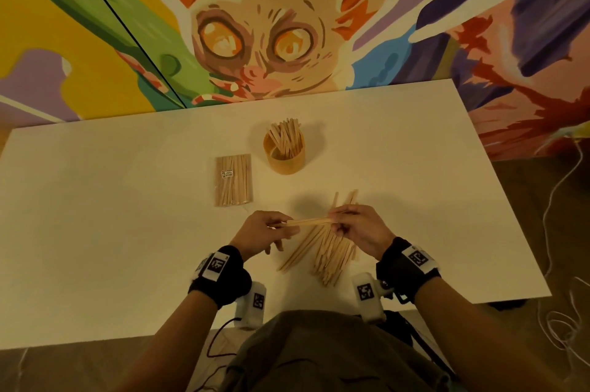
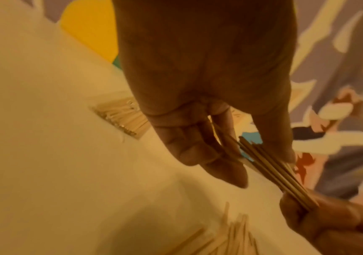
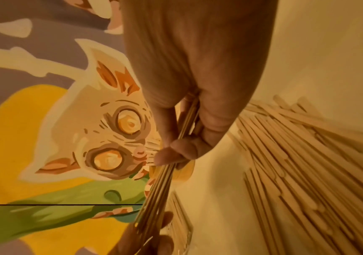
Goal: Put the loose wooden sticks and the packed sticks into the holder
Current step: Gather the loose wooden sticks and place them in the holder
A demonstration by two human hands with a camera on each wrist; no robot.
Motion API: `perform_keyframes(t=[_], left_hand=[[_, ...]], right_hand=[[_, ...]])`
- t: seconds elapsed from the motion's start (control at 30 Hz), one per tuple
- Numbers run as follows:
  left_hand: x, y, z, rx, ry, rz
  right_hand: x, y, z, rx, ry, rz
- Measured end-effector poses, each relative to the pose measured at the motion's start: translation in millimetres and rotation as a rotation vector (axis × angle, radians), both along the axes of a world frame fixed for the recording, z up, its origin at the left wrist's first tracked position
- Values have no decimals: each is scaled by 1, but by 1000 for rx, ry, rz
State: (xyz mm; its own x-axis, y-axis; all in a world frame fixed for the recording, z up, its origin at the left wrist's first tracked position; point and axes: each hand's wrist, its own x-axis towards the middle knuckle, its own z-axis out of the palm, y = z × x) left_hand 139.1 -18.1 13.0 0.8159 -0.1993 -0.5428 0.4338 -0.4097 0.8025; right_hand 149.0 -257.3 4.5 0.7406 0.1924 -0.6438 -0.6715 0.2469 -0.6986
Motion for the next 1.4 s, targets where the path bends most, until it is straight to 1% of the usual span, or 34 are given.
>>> perform_keyframes(t=[0.1,0.23,0.3,0.43,0.53,0.67,0.77,0.87,0.93,1.03,1.17,1.23,1.3,1.33,1.4], left_hand=[[-1,-12,3,-157,44,124],[-1,-28,3,-248,15,253],[2,-28,2,-248,-21,291],[7,-21,3,-191,-121,279],[15,-15,6,-251,-129,307],[28,-9,7,-266,-138,371],[41,0,4,-280,-164,414],[56,6,4,-275,-208,432],[66,6,4,-275,-236,453],[82,2,5,-293,-273,506],[106,5,2,-350,-257,577],[118,11,0,-340,-251,621],[127,19,-6,-229,-262,634],[131,22,-10,-151,-265,613],[136,26,-20,-12,-261,510]], right_hand=[[-2,12,2,26,-10,10],[-2,29,4,32,-33,3],[1,31,6,27,-48,-5],[13,32,11,30,-74,-23],[24,33,15,50,-67,-9],[41,41,20,102,-27,12],[57,46,24,134,17,-44],[73,50,25,125,7,-89],[84,55,26,88,-49,-73],[106,65,30,-14,-185,-6],[148,71,43,-141,-306,80],[173,68,49,-233,-370,119],[196,63,55,-341,-446,155],[206,62,57,-403,-490,182],[222,64,59,-570,-584,286]])
